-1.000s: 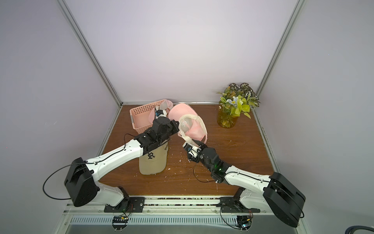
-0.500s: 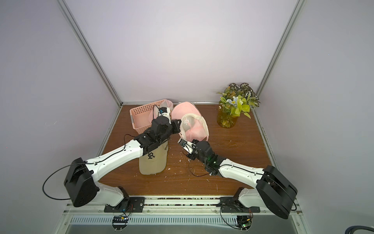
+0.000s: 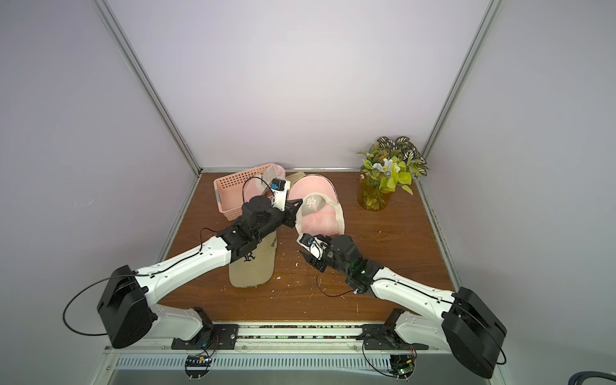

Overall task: Turn the baseball cap inside out
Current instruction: Turn over the baseball cap.

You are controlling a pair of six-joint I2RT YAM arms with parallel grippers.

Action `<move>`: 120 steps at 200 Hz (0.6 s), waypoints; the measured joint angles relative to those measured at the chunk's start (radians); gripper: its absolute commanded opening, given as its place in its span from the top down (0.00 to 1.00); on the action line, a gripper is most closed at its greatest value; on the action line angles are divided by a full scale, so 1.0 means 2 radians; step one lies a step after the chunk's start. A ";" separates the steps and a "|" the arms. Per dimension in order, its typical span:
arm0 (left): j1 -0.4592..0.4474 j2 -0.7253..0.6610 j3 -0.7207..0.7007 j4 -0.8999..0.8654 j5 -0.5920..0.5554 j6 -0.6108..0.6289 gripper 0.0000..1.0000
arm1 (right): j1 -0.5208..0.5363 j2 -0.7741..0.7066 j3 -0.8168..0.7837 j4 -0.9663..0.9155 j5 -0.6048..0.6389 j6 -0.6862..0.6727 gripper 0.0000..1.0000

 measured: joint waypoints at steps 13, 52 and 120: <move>0.001 -0.006 -0.005 0.005 0.005 0.004 1.00 | 0.000 -0.021 0.000 0.003 0.012 0.004 0.42; 0.003 -0.009 -0.009 -0.006 0.045 0.002 1.00 | 0.000 -0.054 -0.002 0.047 0.078 0.018 0.54; 0.003 -0.010 -0.009 -0.015 0.124 -0.033 1.00 | -0.001 0.015 0.008 0.128 0.195 0.014 0.74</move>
